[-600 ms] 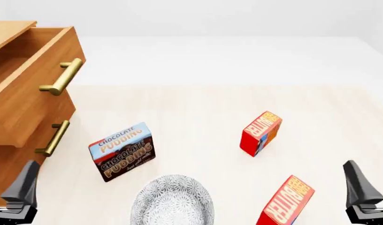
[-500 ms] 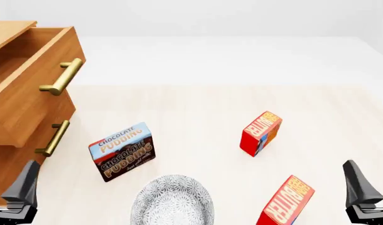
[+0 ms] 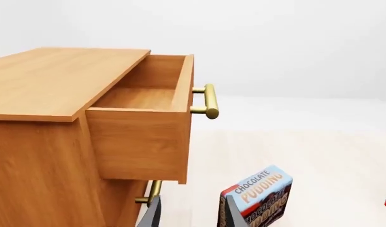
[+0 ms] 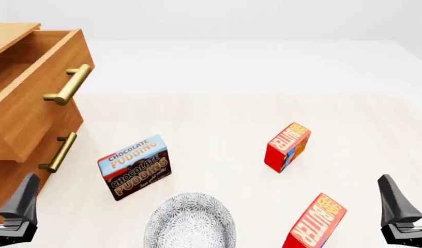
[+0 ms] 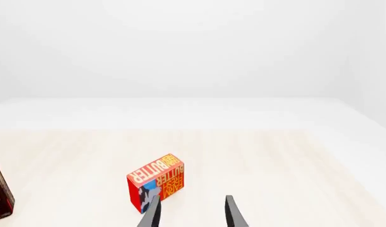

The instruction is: Put the butter at the front in the top drawer of the cabinet and close it.

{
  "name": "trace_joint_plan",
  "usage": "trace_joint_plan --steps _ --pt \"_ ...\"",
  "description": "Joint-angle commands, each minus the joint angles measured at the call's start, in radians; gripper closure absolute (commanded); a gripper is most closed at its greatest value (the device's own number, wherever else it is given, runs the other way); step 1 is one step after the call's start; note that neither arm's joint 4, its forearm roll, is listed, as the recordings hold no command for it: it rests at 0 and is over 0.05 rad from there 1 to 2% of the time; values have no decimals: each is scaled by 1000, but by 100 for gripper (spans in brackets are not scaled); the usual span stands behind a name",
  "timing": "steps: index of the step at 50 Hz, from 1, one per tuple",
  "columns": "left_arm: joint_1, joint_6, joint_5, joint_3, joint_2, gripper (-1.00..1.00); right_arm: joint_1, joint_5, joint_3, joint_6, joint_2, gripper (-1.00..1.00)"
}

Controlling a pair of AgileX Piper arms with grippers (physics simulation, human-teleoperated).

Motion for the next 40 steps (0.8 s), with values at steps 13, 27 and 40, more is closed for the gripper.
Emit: trace_joint_plan --steps 13,27,40 --pt "117 -72 299 -313 79 -100 0 3 0 -1 -4 -100" --pt "74 -62 465 -582 233 -100 0 7 3 -1 -9 -100" --pt "73 -69 583 -780 354 -100 0 7 3 -1 -10 -100"
